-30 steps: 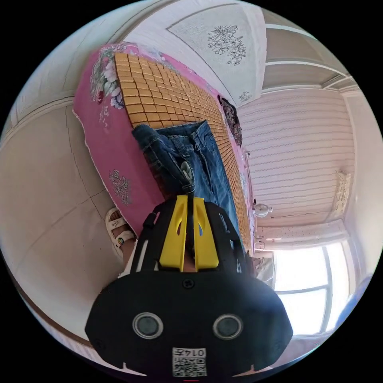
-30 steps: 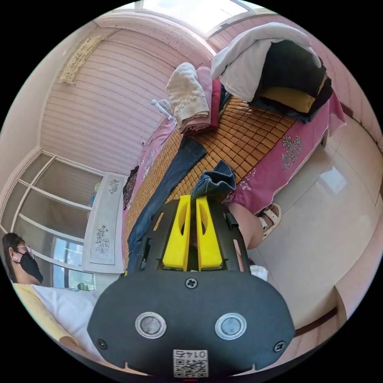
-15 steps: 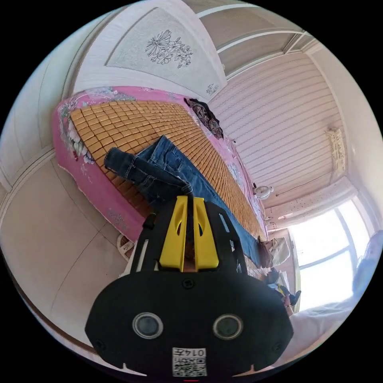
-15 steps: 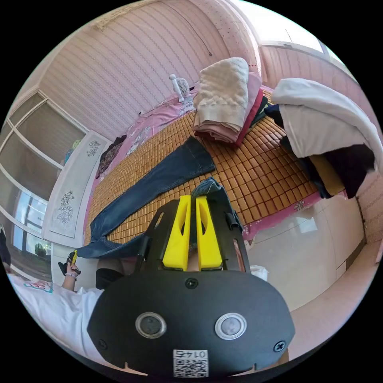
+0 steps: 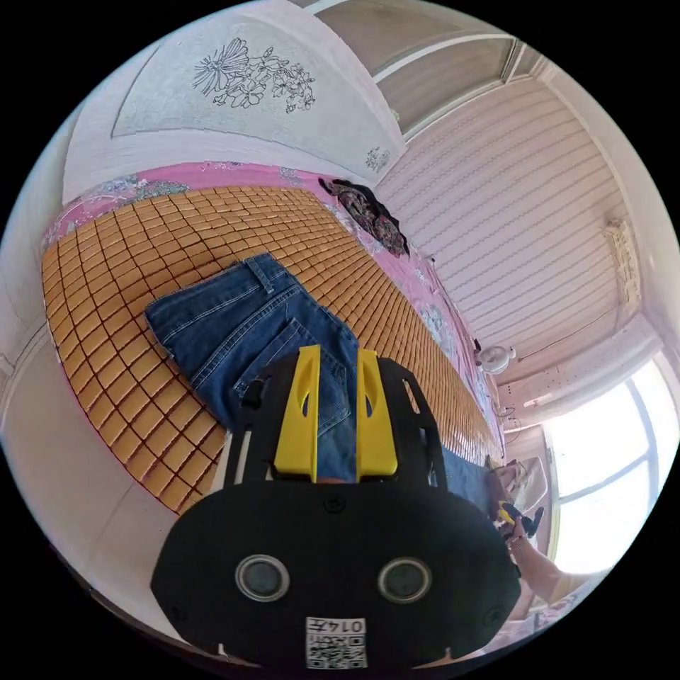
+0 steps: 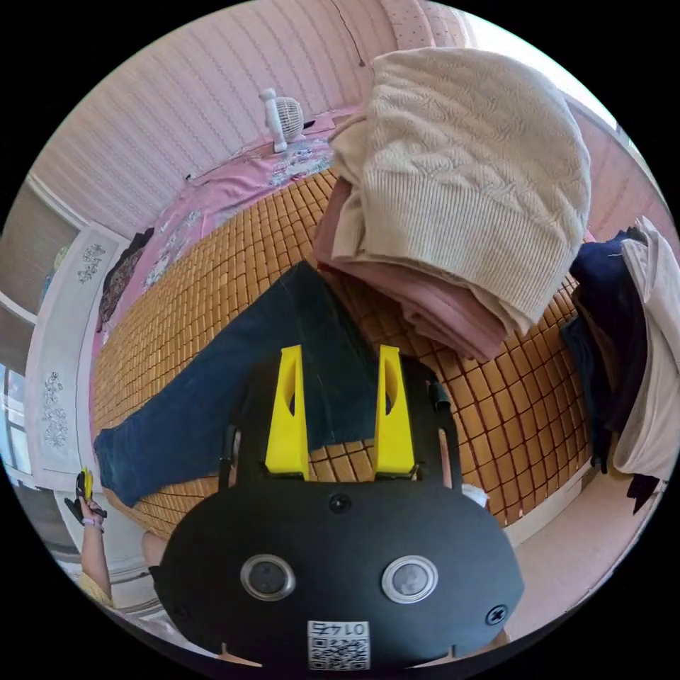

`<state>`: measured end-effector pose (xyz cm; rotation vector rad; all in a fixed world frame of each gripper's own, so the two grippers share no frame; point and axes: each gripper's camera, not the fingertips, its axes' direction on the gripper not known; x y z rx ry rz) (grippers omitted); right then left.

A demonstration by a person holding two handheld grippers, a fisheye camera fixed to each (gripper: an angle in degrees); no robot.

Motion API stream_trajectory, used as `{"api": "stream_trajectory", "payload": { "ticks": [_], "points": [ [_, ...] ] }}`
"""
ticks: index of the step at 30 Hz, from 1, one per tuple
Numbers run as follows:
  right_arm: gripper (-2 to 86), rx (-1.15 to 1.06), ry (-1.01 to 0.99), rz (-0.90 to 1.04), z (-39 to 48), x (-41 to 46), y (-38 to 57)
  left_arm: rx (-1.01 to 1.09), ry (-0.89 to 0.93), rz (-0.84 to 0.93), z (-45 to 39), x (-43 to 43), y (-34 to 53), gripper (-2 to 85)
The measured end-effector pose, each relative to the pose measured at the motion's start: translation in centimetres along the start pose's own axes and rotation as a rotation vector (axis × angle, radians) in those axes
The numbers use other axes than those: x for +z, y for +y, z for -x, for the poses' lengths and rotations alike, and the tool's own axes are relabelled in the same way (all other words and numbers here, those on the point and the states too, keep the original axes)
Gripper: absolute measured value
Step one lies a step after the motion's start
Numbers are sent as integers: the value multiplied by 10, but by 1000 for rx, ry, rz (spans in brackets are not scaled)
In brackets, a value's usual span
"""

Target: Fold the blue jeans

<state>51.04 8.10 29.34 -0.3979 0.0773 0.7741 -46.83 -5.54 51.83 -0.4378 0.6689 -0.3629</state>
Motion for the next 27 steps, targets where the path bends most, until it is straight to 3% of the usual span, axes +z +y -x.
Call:
{"api": "stream_trajectory", "payload": {
  "ticks": [3, 5, 9, 14, 19, 23, 27],
  "points": [
    [143, -8, 131, 137, 5, 43, 10, 187, -173, 229, -24, 72, 34, 64],
    [134, 20, 68, 75, 9, 46, 13, 276, -310, 332, -35, 112, 56, 56],
    [90, -15, 72, 96, 22, 47, 10, 379, -416, 407, -49, 153, 74, 39],
    [22, -219, 116, 200, 49, 40, 49, 475, -545, 521, -36, 176, 100, -1],
    [-5, -218, 103, 192, 41, 16, 111, 359, -481, 500, 8, 166, 131, -9],
    [-7, -168, 117, 150, 35, -1, 136, 414, -442, 563, 28, 170, 175, -10],
    [-5, -107, 169, 177, 34, 1, 137, 480, -312, 474, 25, 158, 201, -8]
  ]
}}
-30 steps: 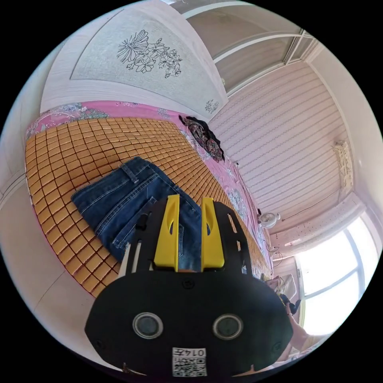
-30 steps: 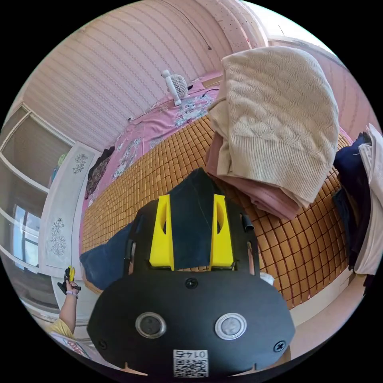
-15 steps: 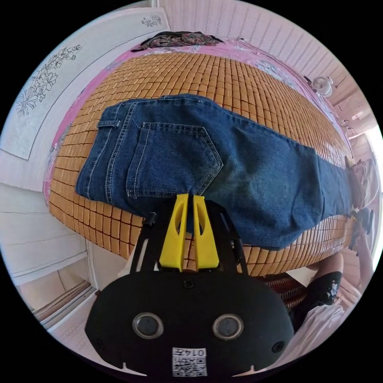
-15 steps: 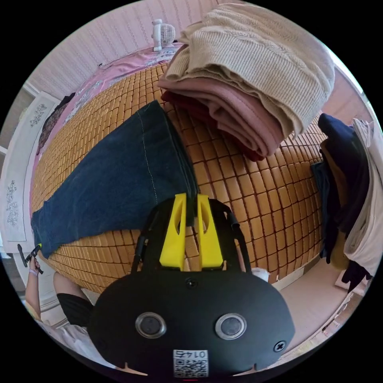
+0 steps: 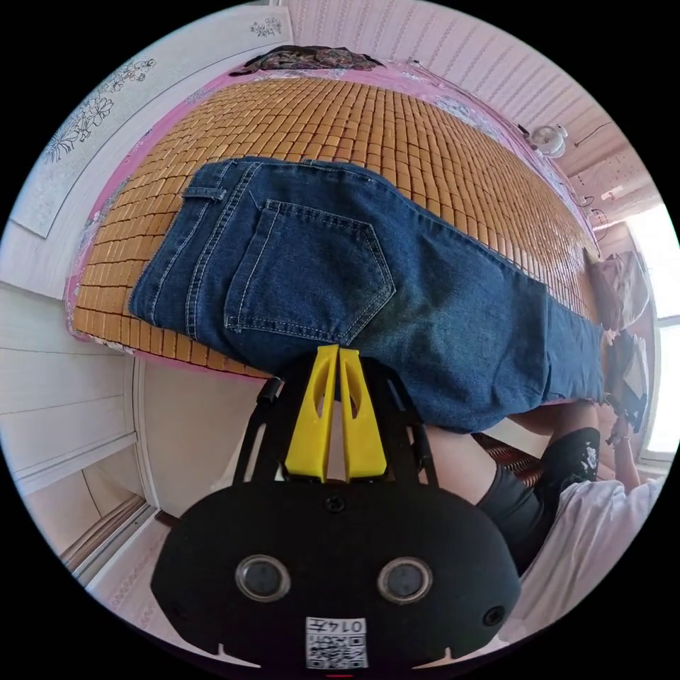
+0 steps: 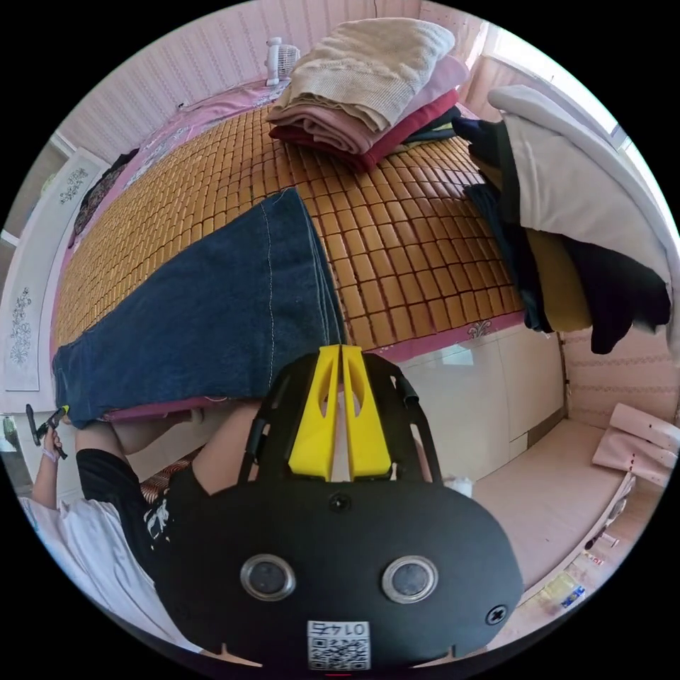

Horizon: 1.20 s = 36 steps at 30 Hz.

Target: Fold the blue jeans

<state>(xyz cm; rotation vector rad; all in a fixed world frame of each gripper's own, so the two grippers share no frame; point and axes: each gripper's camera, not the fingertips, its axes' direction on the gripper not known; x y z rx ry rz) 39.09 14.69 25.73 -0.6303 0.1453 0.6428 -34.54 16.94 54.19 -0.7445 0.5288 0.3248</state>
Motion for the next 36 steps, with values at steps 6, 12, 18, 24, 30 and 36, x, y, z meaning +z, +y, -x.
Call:
{"api": "stream_trajectory", "payload": {
  "ticks": [6, 12, 18, 24, 30, 36],
  "points": [
    [17, -417, 117, -215, 126, -28, -30, 405, 70, -88, -107, -5, 9, 22],
    [63, -1063, -220, -124, 355, 9, -55, 641, 85, -42, -212, 78, -19, 50],
    [56, -1262, -138, -16, 461, 54, -67, 629, 10, -3, -215, 135, -75, 100],
    [2, -1310, -132, -24, 473, 38, -73, 671, -88, 81, -213, 182, -100, 94],
    [1, -1141, -144, 4, 477, 72, -88, 613, -70, 58, -191, 203, -100, 63],
    [4, -1063, -198, 36, 475, 75, -95, 628, -88, 41, -180, 216, -101, 4]
  ]
}}
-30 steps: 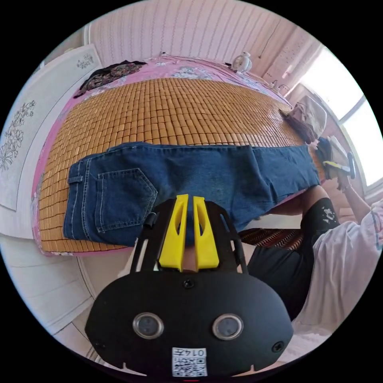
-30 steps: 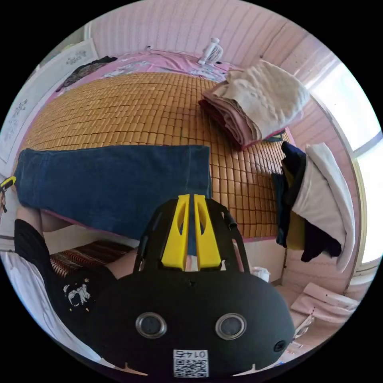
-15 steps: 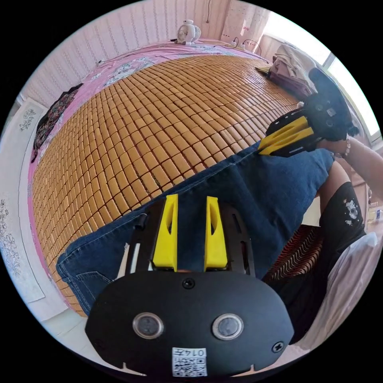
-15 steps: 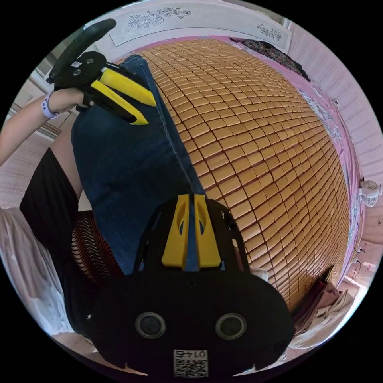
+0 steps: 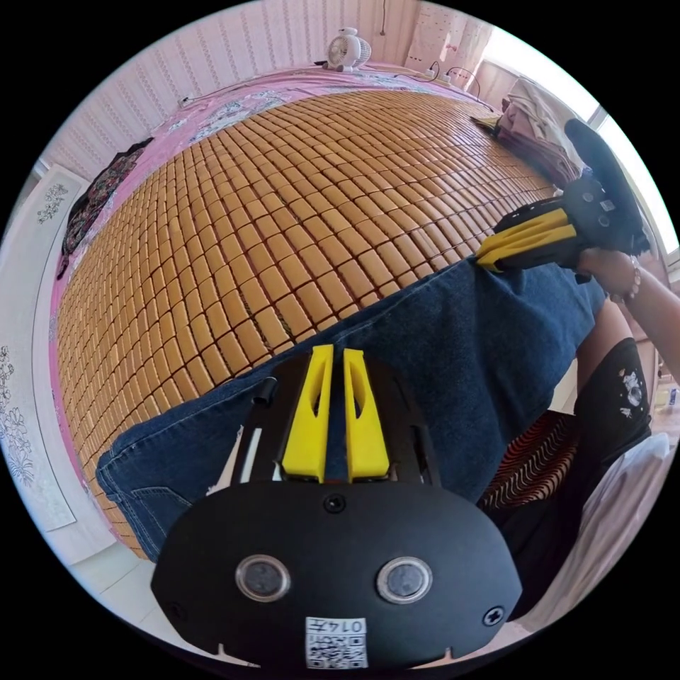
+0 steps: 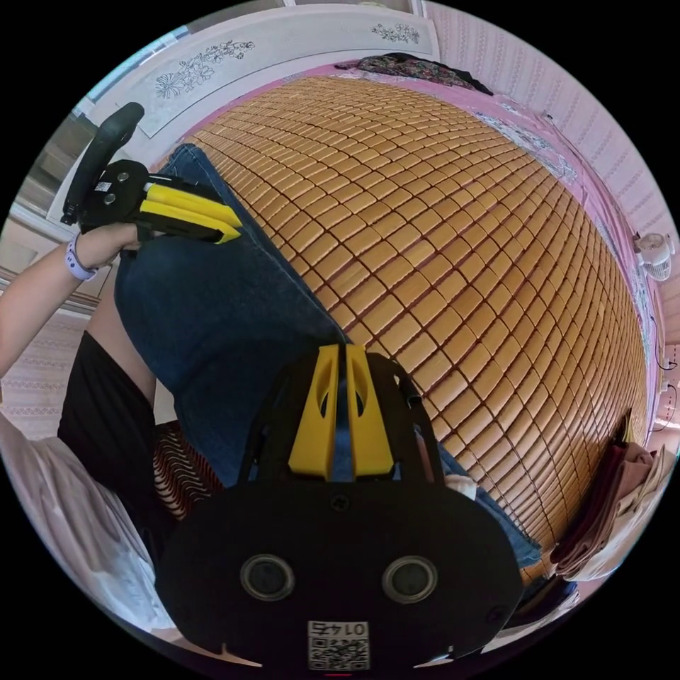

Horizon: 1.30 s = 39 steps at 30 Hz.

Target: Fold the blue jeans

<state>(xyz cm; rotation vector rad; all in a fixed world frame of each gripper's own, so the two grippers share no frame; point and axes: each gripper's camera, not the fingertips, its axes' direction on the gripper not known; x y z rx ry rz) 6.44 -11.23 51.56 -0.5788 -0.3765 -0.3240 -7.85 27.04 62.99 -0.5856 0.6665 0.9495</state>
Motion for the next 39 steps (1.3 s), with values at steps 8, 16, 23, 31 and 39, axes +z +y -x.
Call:
{"api": "stream_trajectory", "payload": {
  "ticks": [8, 16, 23, 31, 39],
  "points": [
    [9, -9, 91, 12, 11, 4, 2, -153, 4, -96, 31, 7, 15, 3],
    [9, 98, 88, -50, -10, -15, 27, -272, 121, -198, 68, -11, 56, 42],
    [-2, -20, -14, -66, 3, -33, 12, -125, 253, -244, -22, -35, 115, 0],
    [-3, -289, 164, 192, 43, 5, -24, -28, 286, -59, -71, 17, 108, -9],
    [-4, -199, 58, 171, -2, -10, 7, -34, 245, -71, -61, 17, 108, -10]
  ]
}}
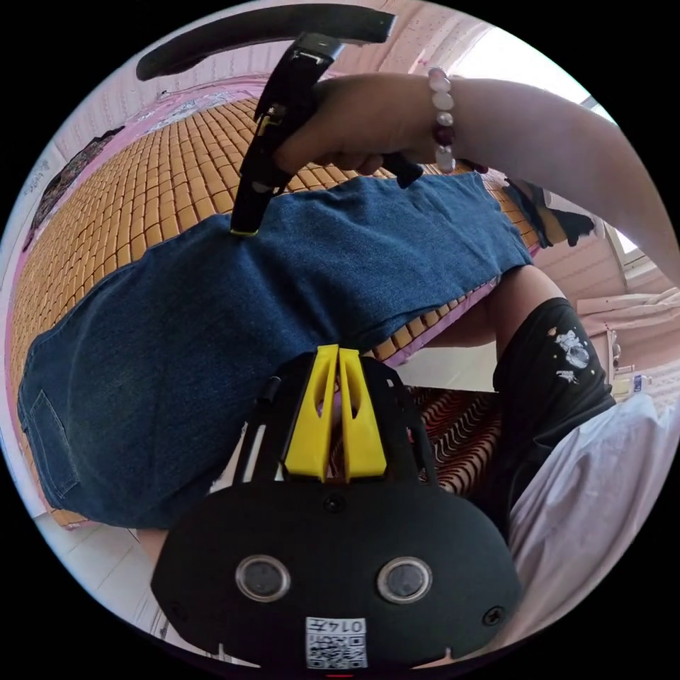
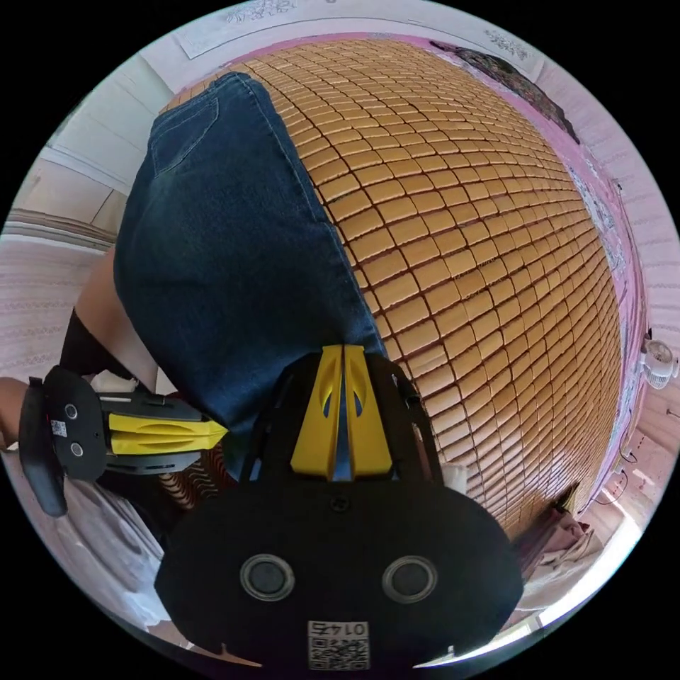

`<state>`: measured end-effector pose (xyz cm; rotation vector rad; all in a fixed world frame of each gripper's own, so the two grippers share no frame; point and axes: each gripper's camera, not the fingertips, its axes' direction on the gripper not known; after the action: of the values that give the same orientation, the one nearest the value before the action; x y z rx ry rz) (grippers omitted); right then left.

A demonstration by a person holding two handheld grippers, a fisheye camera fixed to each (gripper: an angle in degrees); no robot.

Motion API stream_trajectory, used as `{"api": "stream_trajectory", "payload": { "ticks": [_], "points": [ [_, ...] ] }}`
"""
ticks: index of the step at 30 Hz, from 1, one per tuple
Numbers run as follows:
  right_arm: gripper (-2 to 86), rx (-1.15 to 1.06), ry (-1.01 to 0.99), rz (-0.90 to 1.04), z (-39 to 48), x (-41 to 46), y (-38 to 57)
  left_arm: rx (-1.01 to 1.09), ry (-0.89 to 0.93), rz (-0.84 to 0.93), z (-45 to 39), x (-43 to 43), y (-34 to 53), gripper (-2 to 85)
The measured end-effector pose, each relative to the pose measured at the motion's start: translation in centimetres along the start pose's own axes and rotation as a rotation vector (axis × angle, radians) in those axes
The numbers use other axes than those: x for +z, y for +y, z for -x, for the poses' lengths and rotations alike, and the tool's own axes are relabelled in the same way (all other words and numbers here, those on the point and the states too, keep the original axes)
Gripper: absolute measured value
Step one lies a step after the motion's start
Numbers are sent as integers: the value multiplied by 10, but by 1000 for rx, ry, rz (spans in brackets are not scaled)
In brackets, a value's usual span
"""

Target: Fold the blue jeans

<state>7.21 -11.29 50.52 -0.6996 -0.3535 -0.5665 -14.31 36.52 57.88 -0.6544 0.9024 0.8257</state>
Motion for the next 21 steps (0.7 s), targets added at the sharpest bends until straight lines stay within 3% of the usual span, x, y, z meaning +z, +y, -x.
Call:
{"api": "stream_trajectory", "payload": {
  "ticks": [5, 8, 14, 18, 21],
  "points": [
    [-1, 338, -290, -393, -57, -30, 142, -50, 68, -5, 18, -17, 4, -10],
    [18, 556, -255, -530, -81, -45, 276, -88, 106, -51, 27, -36, 14, -10],
    [115, 1295, -112, -449, -95, -17, 556, -166, 81, -71, 42, -56, 21, -10],
    [126, 1511, -287, -457, -90, 17, 646, -185, 61, -62, 45, -57, 9, -10],
    [85, 1568, -415, -617, -91, 30, 688, -176, 37, -12, 45, -43, -4, -10]
  ]
}}
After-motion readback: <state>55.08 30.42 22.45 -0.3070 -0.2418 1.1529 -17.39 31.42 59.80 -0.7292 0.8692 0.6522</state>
